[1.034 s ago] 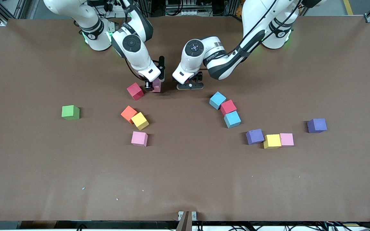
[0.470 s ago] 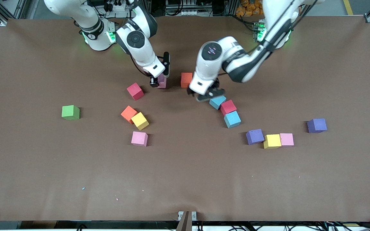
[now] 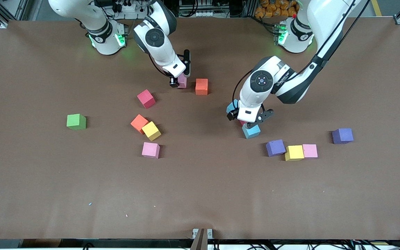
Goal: Arrange 11 blocks into digit 3
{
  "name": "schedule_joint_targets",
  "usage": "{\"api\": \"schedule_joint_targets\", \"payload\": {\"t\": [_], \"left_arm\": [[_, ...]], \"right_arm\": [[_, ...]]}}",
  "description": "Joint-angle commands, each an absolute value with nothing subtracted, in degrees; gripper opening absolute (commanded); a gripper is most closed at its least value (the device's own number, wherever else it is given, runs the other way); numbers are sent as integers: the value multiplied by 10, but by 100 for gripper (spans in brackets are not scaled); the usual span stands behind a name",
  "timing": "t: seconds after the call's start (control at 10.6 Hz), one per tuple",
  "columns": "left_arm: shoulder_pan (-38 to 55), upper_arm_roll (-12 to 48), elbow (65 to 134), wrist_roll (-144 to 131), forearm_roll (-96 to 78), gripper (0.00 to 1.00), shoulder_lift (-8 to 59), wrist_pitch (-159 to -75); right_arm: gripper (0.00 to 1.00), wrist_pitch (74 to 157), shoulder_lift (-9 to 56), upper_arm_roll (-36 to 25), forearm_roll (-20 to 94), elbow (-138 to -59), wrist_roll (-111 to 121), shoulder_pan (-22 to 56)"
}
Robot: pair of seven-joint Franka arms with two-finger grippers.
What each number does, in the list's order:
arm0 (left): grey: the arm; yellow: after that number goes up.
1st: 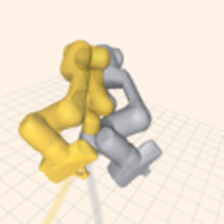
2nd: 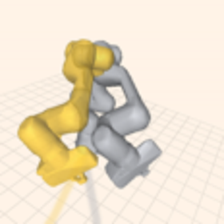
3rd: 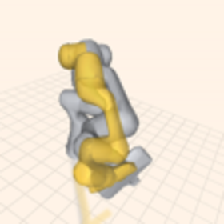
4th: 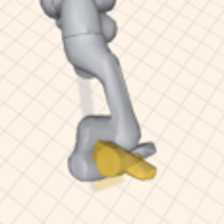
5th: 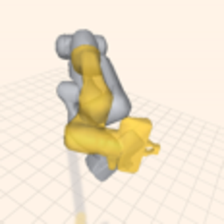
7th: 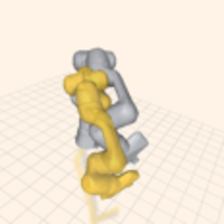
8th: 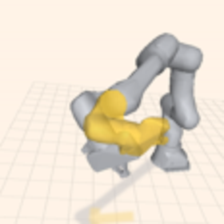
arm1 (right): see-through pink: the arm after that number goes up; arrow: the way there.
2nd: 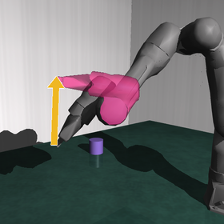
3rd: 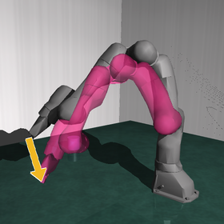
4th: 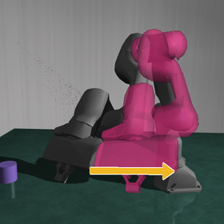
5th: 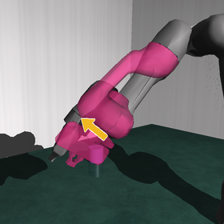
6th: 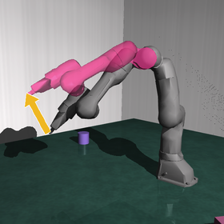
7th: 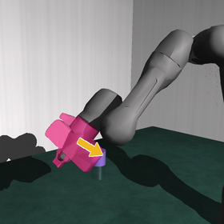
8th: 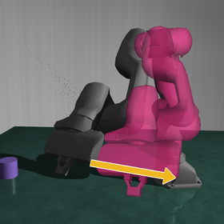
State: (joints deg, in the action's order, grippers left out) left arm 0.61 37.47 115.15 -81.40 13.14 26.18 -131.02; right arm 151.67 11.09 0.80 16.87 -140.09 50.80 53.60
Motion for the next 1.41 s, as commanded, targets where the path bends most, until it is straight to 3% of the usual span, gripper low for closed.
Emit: {"api": "schedule_joint_targets", "payload": {"t": [0.0, 1.32], "left_arm": [[15, 381, 1158, -878, 120, 100, 260, -1304], [18, 378, 1172, -961, 135, 100, 314, -1329]], "right_arm": [[0, 1516, 144, 3, 185, -1362, 494, 553], [0, 1513, 201, -1, 176, -1306, 470, 558]]}}
